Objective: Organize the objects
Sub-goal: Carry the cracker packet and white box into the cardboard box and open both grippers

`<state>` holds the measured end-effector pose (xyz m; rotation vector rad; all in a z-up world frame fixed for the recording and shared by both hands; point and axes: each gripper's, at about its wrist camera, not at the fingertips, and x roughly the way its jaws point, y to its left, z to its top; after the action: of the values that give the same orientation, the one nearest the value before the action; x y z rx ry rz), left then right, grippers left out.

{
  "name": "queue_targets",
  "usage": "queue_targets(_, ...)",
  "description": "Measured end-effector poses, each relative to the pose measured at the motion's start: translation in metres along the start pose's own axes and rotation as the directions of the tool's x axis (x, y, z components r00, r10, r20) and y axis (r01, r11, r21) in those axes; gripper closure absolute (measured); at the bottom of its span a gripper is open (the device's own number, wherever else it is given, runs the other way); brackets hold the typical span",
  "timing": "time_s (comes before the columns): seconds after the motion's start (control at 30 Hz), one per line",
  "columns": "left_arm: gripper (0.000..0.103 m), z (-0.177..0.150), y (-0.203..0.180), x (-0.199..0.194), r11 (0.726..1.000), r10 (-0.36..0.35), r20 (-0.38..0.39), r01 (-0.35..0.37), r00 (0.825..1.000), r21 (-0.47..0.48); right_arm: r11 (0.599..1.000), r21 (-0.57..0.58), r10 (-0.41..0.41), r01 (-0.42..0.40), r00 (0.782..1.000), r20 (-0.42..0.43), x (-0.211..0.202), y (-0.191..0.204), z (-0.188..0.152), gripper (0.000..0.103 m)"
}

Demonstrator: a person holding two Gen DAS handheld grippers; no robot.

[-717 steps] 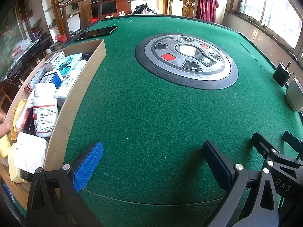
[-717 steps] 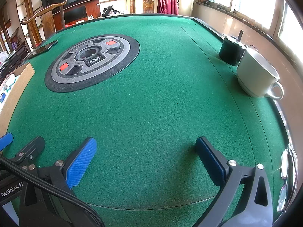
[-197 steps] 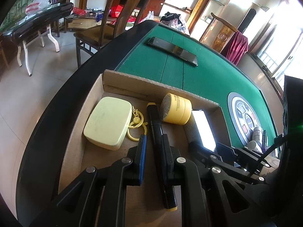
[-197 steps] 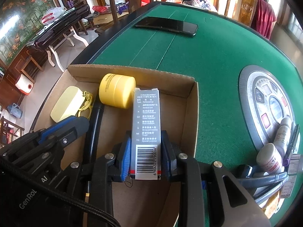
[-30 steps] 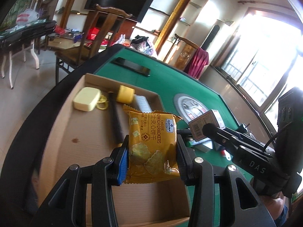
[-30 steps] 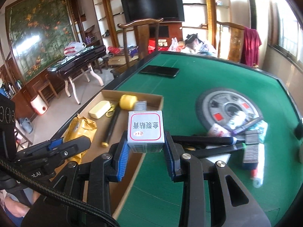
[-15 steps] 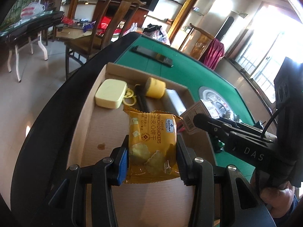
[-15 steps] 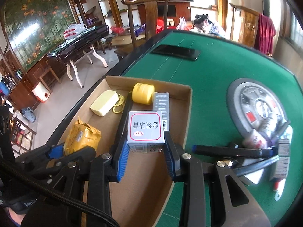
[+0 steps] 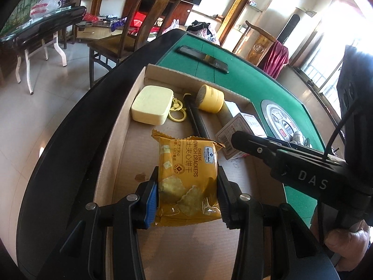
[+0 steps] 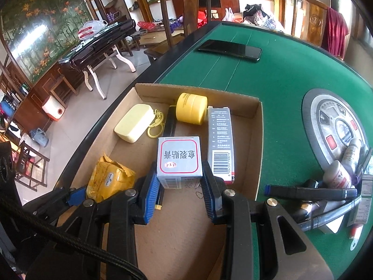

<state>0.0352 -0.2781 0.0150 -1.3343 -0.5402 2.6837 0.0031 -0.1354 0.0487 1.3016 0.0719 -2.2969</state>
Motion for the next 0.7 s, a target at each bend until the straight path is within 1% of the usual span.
queue_targets(0.17, 0.065, 0.000, 0.002, 0.002, 1.000, 0.023, -0.016, -0.023, 1.000, -0.013, 1.000, -0.004, -0.006, 0.006, 1.000, -0.018, 0.008, 0.004, 0.005, 0.071)
queue_targets(0.43, 0.064, 0.002, 0.003, 0.005, 0.999, 0.038, -0.037, -0.039, 0.999, -0.016, 1.000, 0.008, -0.029, 0.029, 0.999, -0.023, 0.019, 0.004, 0.012, 0.071)
queue_targets(0.7, 0.063, 0.004, 0.004, 0.005, 0.999, 0.034, -0.029, -0.035, 0.999, -0.024, 0.998, 0.001, -0.055, 0.055, 0.998, -0.015, 0.020, 0.000, 0.016, 0.070)
